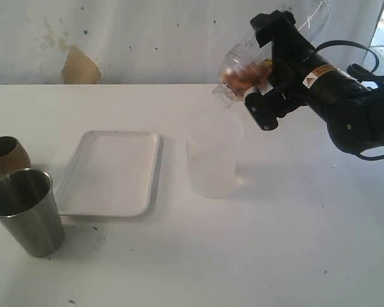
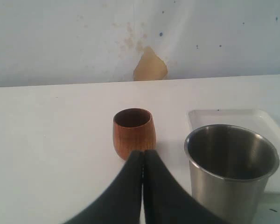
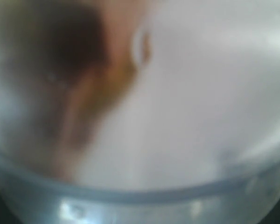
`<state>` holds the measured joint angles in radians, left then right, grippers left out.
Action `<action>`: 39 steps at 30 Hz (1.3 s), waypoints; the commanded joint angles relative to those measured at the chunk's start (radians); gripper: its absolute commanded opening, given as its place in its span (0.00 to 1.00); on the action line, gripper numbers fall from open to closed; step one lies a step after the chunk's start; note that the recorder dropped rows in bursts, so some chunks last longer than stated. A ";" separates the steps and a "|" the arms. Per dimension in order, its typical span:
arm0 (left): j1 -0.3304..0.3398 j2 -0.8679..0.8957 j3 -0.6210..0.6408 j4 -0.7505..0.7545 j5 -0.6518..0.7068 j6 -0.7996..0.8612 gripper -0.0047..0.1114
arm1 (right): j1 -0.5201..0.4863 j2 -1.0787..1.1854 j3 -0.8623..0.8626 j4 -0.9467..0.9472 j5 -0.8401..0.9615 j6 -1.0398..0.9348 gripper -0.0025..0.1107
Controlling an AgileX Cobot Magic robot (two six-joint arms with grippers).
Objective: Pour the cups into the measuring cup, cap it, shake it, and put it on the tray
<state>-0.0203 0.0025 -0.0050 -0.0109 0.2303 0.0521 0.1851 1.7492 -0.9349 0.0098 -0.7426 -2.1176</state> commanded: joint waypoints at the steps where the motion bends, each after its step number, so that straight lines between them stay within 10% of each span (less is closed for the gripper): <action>1: -0.002 -0.003 0.005 0.004 0.002 -0.002 0.05 | -0.006 -0.014 -0.011 -0.003 -0.044 -0.012 0.02; 39: -0.002 -0.003 0.005 0.004 0.002 -0.002 0.05 | -0.006 -0.014 -0.011 -0.192 -0.024 -0.025 0.02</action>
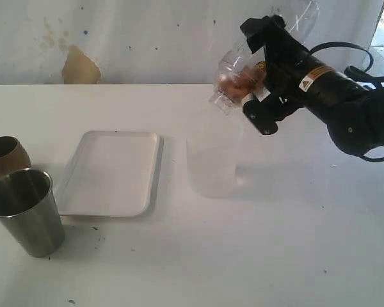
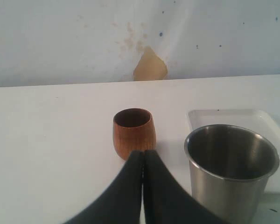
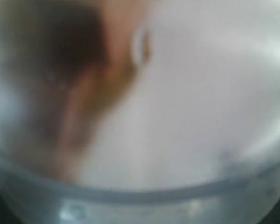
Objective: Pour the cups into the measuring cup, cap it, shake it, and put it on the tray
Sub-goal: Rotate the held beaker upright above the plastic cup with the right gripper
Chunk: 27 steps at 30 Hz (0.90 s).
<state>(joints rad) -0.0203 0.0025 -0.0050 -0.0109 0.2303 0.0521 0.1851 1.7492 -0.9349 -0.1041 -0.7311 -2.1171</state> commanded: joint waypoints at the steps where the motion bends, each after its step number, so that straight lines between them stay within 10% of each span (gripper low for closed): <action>1: -0.002 -0.003 0.005 0.004 0.002 -0.002 0.05 | -0.006 -0.014 -0.011 -0.092 -0.035 -0.026 0.02; 27: -0.002 -0.003 0.005 0.004 0.002 -0.002 0.05 | -0.007 -0.014 -0.012 -0.195 -0.061 -0.026 0.02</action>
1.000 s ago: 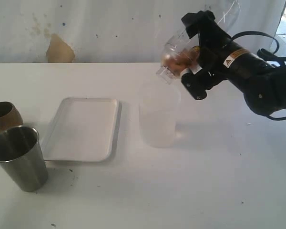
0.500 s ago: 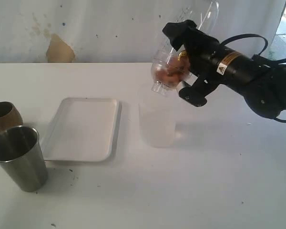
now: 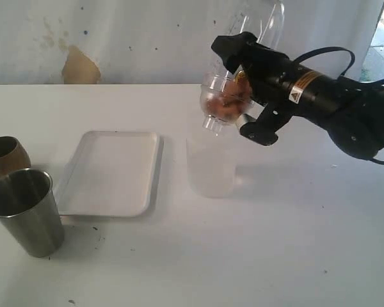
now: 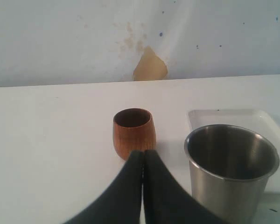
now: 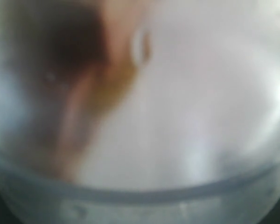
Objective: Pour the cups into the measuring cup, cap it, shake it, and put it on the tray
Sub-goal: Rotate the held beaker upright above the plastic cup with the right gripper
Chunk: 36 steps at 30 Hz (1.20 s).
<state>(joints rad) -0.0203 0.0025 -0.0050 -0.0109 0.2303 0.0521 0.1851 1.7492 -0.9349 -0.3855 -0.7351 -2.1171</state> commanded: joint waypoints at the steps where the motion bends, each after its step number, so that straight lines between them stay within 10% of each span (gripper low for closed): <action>1: -0.002 -0.003 0.005 0.004 0.002 -0.002 0.05 | -0.007 -0.014 -0.012 0.122 -0.065 -0.026 0.02; 36: -0.002 -0.003 0.005 0.004 0.002 -0.002 0.05 | -0.057 0.076 -0.181 -0.099 -0.083 -0.026 0.02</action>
<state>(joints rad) -0.0203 0.0025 -0.0050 -0.0109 0.2303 0.0521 0.1390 1.8322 -1.0974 -0.4594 -0.7667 -2.1171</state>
